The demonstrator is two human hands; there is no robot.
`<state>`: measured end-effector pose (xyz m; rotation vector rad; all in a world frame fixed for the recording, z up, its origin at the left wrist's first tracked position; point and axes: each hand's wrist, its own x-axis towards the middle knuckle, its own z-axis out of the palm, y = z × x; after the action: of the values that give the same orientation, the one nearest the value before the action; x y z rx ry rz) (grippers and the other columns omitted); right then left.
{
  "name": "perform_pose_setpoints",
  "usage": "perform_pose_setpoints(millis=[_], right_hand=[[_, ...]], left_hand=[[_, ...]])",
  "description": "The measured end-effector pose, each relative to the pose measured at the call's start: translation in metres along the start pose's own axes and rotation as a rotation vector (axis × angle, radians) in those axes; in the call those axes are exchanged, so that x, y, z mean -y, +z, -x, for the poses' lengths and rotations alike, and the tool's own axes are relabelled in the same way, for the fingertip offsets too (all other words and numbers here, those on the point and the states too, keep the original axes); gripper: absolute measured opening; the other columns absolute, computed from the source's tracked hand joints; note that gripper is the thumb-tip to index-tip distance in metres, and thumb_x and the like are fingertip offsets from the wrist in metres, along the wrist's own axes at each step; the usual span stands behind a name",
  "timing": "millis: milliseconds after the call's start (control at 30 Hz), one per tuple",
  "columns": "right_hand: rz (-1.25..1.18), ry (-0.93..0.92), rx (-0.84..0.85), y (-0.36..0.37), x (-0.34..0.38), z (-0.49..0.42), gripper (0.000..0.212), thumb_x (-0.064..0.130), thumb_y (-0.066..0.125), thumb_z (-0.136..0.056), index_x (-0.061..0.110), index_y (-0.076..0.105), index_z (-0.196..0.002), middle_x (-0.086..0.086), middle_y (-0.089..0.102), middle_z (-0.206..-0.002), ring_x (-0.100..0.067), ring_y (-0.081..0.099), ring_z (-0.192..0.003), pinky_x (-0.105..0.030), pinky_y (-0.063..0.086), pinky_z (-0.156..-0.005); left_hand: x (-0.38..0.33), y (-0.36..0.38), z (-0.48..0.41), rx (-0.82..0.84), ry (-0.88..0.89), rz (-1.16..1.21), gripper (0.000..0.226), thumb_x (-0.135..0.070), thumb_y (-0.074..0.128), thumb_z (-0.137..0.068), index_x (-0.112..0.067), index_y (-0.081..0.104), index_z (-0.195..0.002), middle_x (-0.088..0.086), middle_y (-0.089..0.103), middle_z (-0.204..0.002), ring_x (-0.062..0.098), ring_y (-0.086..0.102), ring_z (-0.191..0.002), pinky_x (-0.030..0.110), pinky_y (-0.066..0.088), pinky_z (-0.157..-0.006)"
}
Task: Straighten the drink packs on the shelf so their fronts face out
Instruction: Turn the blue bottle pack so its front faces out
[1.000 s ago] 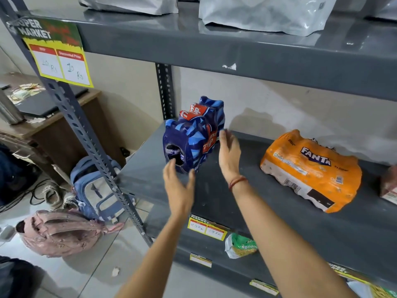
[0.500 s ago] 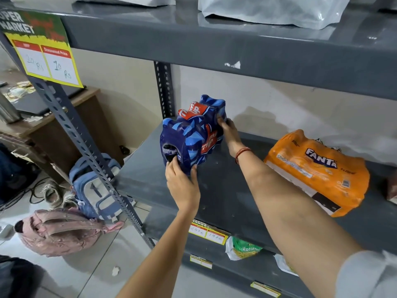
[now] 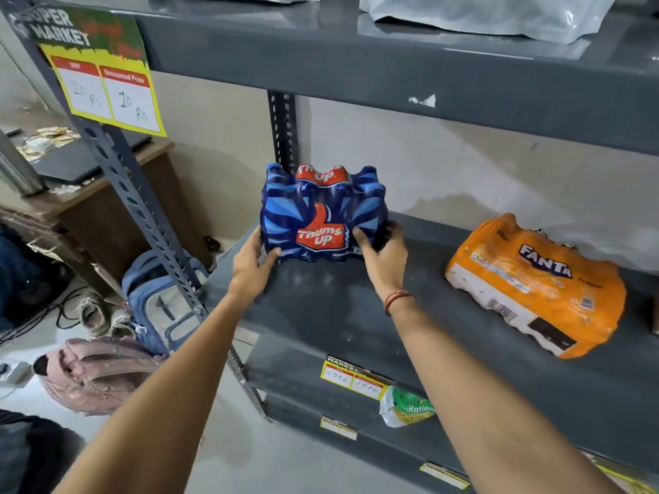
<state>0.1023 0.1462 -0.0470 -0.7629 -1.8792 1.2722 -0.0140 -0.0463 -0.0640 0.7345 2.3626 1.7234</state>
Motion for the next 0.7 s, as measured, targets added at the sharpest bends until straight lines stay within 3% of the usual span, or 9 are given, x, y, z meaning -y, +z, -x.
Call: perform_pose_setpoints(millis=[67, 167, 300, 467, 600, 700], right_hand=[[0.067, -0.026, -0.043, 0.008, -0.002, 0.018, 0.054, 0.038, 0.075, -0.078, 0.004, 0.055, -0.115, -0.014, 0.06, -0.113, -0.024, 0.059, -0.103, -0.018, 0.041, -0.082], [0.092, -0.012, -0.089, 0.018, -0.001, 0.038, 0.06, 0.042, 0.072, -0.08, 0.001, 0.053, -0.119, -0.015, 0.055, -0.114, -0.028, 0.057, -0.108, -0.029, 0.048, -0.09], [0.082, -0.002, -0.102, 0.02, 0.002, 0.047, 0.062, 0.04, 0.071, -0.081, 0.003, 0.051, -0.125, -0.014, 0.059, -0.119, -0.028, 0.054, -0.113, -0.03, 0.047, -0.092], [0.099, -0.038, -0.04, 0.011, 0.001, 0.047, 0.059, 0.038, 0.071, -0.083, 0.005, 0.05, -0.127, -0.011, 0.063, -0.121, -0.029, 0.056, -0.113, -0.039, 0.052, -0.095], [0.14, -0.079, -0.065, 0.008, 0.0, 0.062, 0.057, 0.043, 0.069, -0.083, 0.008, 0.051, -0.125, -0.008, 0.065, -0.115, -0.026, 0.055, -0.105, -0.032, 0.052, -0.085], [0.167, -0.067, -0.091, 0.009, -0.001, 0.077, 0.059, 0.048, 0.068, -0.082, 0.009, 0.051, -0.123, -0.006, 0.066, -0.109, -0.023, 0.052, -0.102, -0.024, 0.046, -0.08]], left_hand=[[0.001, -0.007, -0.008, 0.023, -0.067, 0.147, 0.051, 0.005, 0.05, -0.091, -0.004, 0.036, -0.139, 0.009, 0.05, -0.137, 0.02, 0.051, -0.122, 0.038, 0.039, -0.107], [0.0, -0.011, -0.019, -0.01, -0.161, 0.242, 0.046, 0.006, 0.041, -0.091, -0.007, 0.042, -0.135, 0.004, 0.053, -0.127, 0.003, 0.056, -0.103, 0.018, 0.05, -0.088], [0.0, -0.006, -0.019, -0.065, -0.203, 0.296, 0.044, -0.009, 0.042, -0.095, -0.011, 0.039, -0.139, 0.004, 0.051, -0.134, 0.013, 0.051, -0.114, 0.019, 0.043, -0.092], [-0.005, -0.005, -0.009, -0.013, -0.19, 0.322, 0.056, -0.041, 0.054, -0.09, -0.019, 0.037, -0.139, -0.014, 0.055, -0.117, -0.007, 0.057, -0.095, 0.006, 0.047, -0.069], [-0.002, -0.009, -0.004, -0.009, -0.164, 0.265, 0.058, -0.041, 0.052, -0.091, -0.013, 0.037, -0.14, 0.001, 0.054, -0.13, 0.009, 0.057, -0.109, 0.011, 0.05, -0.081], [-0.001, -0.011, 0.002, -0.037, -0.156, 0.224, 0.057, -0.041, 0.05, -0.092, -0.012, 0.037, -0.14, 0.008, 0.053, -0.136, 0.019, 0.054, -0.118, 0.034, 0.045, -0.102]])
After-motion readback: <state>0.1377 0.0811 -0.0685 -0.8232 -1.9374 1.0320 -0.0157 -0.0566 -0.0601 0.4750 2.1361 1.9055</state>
